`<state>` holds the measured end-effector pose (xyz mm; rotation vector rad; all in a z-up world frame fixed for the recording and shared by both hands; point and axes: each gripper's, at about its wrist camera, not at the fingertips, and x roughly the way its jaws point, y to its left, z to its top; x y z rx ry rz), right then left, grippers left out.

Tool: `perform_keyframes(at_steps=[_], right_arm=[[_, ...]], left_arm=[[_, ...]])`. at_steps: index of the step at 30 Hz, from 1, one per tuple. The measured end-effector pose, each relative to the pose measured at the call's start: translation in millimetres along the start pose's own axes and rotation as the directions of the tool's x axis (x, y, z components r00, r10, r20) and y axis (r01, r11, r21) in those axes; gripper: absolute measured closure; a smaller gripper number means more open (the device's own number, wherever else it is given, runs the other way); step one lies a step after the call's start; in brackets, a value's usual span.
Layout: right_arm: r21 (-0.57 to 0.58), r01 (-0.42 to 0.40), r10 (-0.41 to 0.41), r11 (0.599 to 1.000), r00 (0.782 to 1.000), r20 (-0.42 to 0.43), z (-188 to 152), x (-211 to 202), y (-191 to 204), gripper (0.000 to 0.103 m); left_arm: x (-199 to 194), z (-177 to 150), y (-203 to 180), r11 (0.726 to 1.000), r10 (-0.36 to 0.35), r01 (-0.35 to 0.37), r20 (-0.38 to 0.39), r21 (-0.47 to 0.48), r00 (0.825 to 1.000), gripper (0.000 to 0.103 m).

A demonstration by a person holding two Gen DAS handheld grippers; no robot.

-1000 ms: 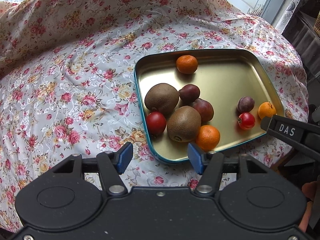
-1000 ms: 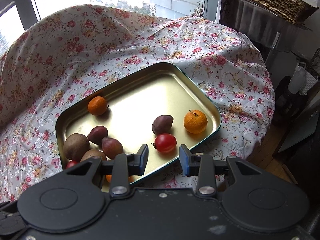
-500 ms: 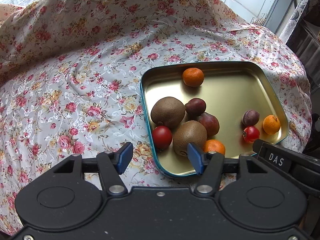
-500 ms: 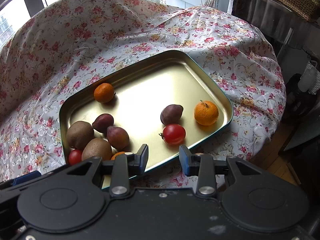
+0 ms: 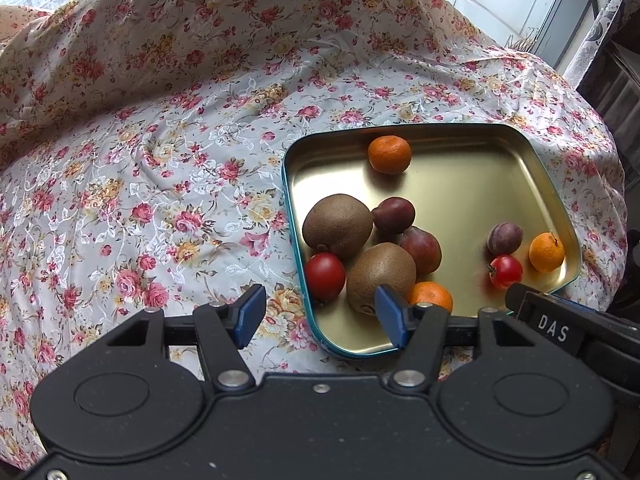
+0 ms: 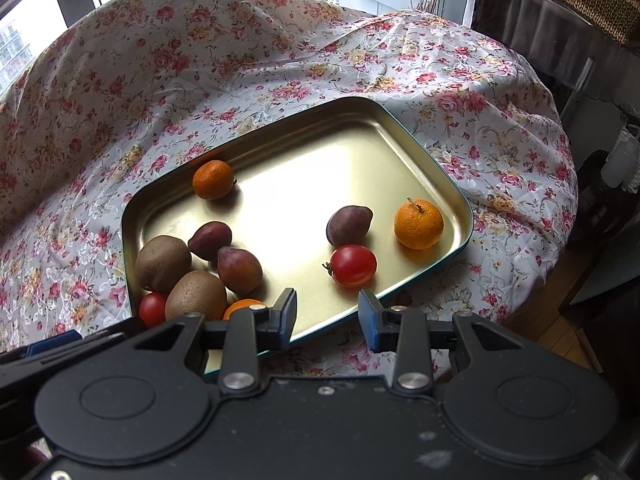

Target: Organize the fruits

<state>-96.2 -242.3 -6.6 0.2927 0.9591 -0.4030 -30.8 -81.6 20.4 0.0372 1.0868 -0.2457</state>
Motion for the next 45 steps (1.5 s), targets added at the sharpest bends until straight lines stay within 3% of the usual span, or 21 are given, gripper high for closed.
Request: perform_keyframes(at_steps=[45], right_arm=[[-0.013,-0.021,0.021,1.0,1.0,0.004,0.2,-0.6,1.6,0.066]], left_arm=[[0.1,0.8,-3.3,1.0,0.017,-0.017,0.002,0.017,1.0,0.039]])
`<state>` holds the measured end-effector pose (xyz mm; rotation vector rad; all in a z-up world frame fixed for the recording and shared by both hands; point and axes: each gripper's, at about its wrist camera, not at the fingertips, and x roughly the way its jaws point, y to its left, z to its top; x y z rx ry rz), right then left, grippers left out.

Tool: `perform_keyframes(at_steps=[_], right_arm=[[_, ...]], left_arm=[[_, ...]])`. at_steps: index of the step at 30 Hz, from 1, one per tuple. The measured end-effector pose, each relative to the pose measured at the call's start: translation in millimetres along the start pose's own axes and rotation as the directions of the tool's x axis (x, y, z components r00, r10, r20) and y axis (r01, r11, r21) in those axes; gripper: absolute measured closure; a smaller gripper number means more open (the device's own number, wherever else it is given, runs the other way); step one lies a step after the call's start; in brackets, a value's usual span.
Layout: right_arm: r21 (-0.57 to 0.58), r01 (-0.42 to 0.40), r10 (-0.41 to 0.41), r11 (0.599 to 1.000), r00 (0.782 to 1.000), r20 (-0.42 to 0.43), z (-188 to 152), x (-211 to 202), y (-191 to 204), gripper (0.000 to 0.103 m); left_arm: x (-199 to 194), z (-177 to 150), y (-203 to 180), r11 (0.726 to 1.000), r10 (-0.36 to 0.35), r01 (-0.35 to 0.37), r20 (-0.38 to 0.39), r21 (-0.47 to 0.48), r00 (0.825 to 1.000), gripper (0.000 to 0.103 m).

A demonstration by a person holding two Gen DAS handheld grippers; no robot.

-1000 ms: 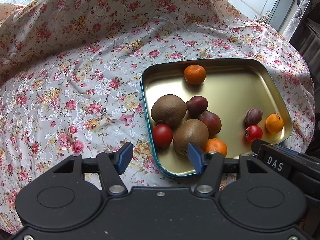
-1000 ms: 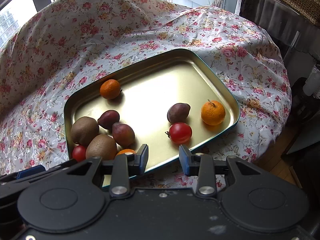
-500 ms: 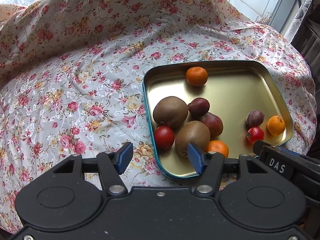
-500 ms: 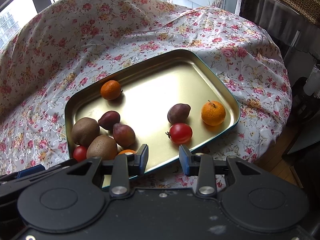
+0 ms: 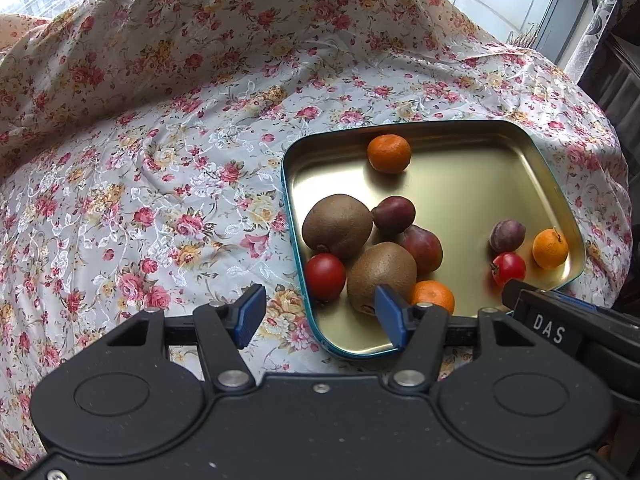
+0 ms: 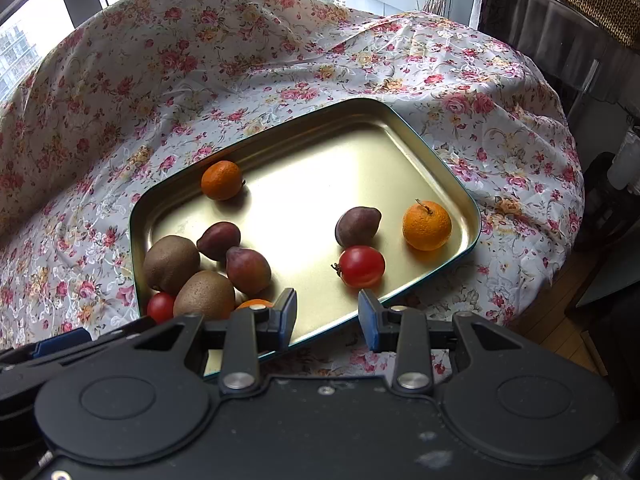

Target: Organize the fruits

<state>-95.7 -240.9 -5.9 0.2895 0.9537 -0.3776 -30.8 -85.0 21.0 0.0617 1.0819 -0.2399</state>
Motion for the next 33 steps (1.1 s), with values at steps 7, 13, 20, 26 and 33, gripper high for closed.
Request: perform_keyframes(at_steps=[7,13,20,26,33], right_arm=[[-0.004,-0.001,0.001,1.0,1.0,-0.001,-0.3,0.6,0.4,0.066],[0.001,-0.004,0.004,1.0,1.0,-0.002,0.2,0.9,-1.4,0.066],[0.004,-0.007,0.007,1.0,1.0,-0.004,0.5,0.7,-2.3,0.066],[0.008,-0.007,0.007,1.0,1.0,-0.004,1.1,0.1,-3.1,0.066],[0.014,-0.006,0.006,1.0,1.0,-0.002,0.6,-1.1,-3.3,0.066]], left_arm=[[0.9,-0.9,-1.2,1.0,0.003,-0.003,-0.006,0.007,1.0,0.039],[1.5,-0.4,-1.6,1.0,0.006,-0.006,-0.008,0.008,1.0,0.039],[1.3,-1.5,-3.7,1.0,0.009,-0.009,-0.007,0.022,1.0,0.039],[0.4,-1.5,-4.3,1.0,0.008,-0.008,-0.002,0.027,1.0,0.039],[-0.6,-1.6,-4.9,0.999,0.012,-0.013,0.006,0.031,1.0,0.039]])
